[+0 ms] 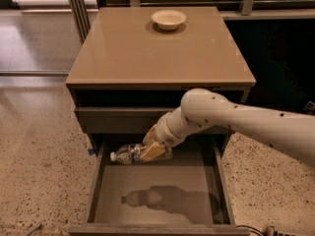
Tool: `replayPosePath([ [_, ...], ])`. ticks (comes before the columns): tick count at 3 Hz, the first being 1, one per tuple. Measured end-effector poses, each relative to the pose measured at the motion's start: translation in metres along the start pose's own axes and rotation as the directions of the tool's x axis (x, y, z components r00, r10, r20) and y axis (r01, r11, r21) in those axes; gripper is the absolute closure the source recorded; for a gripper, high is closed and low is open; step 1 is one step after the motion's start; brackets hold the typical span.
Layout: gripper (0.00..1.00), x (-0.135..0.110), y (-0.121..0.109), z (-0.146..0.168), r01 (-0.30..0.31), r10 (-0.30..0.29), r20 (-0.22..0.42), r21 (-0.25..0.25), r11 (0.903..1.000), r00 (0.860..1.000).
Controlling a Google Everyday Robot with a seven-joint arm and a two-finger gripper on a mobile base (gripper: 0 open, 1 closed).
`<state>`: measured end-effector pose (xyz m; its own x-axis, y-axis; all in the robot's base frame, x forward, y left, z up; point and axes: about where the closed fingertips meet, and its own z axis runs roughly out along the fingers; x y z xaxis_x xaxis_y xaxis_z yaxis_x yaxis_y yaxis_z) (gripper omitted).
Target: Pick water bottle from middle drawer and place on counter
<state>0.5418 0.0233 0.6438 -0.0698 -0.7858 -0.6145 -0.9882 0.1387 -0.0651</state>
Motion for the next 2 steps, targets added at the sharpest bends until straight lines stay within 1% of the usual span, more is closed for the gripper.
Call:
replayPosePath([
  [1, 1.00, -0.089, -0.029, -0.087, 0.071, -0.072, 0.007, 0.063, 0.9954, 0.997],
  [2, 1.00, -0.149, -0.051, -0.156, 0.093, -0.098, 0.046, 0.108, 0.9898, 0.994],
])
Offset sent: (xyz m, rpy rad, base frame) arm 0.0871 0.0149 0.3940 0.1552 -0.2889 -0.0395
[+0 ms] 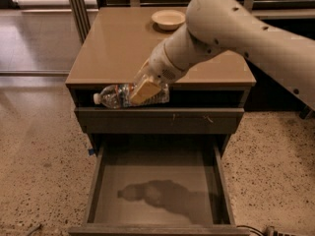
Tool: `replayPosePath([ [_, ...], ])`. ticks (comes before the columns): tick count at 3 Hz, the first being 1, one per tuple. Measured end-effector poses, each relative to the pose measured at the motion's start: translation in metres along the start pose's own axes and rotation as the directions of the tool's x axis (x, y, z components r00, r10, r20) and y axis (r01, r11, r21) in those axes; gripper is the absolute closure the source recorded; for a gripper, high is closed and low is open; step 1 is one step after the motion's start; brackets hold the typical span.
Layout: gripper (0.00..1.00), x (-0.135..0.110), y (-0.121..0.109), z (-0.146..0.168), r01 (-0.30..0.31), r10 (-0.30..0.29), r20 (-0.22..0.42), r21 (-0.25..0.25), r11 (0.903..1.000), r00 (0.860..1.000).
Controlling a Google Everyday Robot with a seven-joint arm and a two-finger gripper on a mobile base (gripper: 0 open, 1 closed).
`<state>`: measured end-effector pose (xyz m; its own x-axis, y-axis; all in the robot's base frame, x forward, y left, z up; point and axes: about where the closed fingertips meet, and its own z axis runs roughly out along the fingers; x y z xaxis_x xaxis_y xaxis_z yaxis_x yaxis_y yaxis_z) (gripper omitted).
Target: Pick water bottle from middle drawer and place on counter
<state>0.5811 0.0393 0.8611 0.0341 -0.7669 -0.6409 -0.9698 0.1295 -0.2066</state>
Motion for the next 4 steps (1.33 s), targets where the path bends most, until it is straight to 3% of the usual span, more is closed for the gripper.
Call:
replayPosePath([
  [1, 1.00, -0.022, -0.021, -0.025, 0.018, -0.020, 0.037, 0.049, 0.9986, 0.999],
  [3, 1.00, -0.027, -0.033, -0.029, 0.050, -0.052, 0.027, 0.069, 0.9963, 0.998],
  [4, 1.00, -0.030, -0.092, -0.044, 0.115, -0.117, 0.012, 0.138, 0.9838, 0.993],
])
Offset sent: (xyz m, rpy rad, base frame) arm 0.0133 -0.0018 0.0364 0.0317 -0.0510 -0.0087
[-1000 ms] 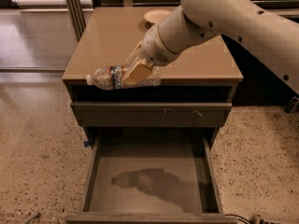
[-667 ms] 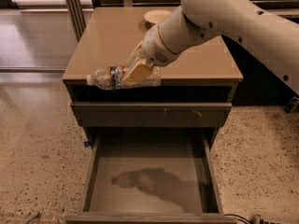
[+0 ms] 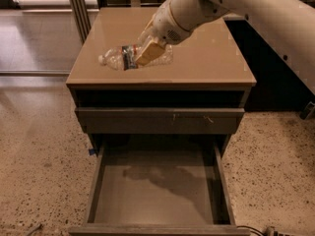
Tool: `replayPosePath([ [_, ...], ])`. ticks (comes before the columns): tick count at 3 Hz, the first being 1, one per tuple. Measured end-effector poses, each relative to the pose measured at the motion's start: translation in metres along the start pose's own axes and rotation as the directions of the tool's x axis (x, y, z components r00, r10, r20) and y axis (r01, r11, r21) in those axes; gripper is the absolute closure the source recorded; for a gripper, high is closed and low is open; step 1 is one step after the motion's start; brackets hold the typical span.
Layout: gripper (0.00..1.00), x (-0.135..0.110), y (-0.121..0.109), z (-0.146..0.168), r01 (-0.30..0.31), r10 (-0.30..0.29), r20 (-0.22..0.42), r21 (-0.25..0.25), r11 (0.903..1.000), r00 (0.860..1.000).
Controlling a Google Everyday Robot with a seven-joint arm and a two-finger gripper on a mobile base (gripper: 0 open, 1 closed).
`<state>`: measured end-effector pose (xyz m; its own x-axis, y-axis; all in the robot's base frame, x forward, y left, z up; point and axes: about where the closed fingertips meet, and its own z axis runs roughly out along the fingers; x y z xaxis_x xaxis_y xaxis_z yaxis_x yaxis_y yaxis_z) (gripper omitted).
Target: Pick water bottle from middle drawer and place on counter
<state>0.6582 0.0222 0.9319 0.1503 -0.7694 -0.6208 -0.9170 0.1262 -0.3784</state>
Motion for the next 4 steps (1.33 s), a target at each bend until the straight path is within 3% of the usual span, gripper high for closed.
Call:
replayPosePath([
  [1, 1.00, 0.000, -0.048, -0.009, 0.006, -0.009, 0.057, 0.045, 0.9990, 0.998],
  [2, 1.00, 0.031, -0.088, 0.007, -0.071, 0.065, 0.126, 0.049, 0.9963, 0.990],
  [3, 1.00, 0.070, -0.109, 0.033, -0.157, 0.148, 0.186, 0.036, 0.9870, 0.971],
  [4, 1.00, 0.095, -0.102, 0.059, -0.211, 0.211, 0.206, -0.022, 0.9772, 0.955],
])
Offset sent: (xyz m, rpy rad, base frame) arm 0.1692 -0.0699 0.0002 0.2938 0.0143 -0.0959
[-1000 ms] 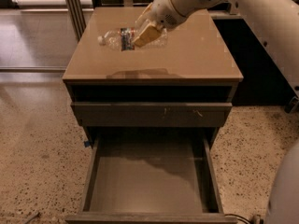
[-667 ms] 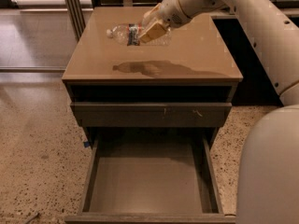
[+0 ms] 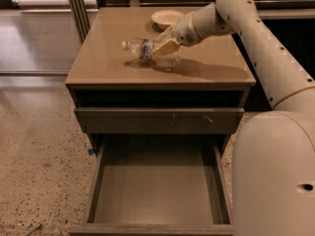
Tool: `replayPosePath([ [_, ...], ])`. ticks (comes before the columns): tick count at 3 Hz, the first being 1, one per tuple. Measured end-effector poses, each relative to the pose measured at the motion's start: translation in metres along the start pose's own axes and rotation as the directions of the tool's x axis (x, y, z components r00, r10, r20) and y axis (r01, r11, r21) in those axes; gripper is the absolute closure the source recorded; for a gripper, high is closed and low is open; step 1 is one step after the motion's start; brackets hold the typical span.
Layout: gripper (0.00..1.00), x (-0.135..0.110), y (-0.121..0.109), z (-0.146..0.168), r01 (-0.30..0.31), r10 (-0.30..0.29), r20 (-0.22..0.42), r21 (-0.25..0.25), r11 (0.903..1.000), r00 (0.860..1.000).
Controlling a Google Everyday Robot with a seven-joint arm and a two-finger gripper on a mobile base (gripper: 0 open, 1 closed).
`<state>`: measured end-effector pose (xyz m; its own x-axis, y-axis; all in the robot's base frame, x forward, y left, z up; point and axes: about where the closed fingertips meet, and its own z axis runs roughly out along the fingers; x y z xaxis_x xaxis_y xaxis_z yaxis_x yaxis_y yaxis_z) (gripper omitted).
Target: Pick water bottle from middle drawer and place on counter
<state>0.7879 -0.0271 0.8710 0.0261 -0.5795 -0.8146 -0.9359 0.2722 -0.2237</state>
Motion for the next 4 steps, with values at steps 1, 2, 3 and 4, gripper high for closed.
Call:
replayPosePath([
  [1, 0.98, 0.0027, 0.0005, 0.0031, -0.003, 0.003, -0.001, -0.004, 1.0000, 1.000],
  [2, 0.76, 0.0027, 0.0005, 0.0031, -0.003, 0.003, -0.001, -0.004, 1.0000, 1.000],
  [3, 0.45, 0.0027, 0.0005, 0.0032, -0.003, 0.003, -0.001, -0.004, 1.0000, 1.000],
  [4, 0.22, 0.0027, 0.0005, 0.0032, -0.003, 0.003, -0.001, -0.004, 1.0000, 1.000],
])
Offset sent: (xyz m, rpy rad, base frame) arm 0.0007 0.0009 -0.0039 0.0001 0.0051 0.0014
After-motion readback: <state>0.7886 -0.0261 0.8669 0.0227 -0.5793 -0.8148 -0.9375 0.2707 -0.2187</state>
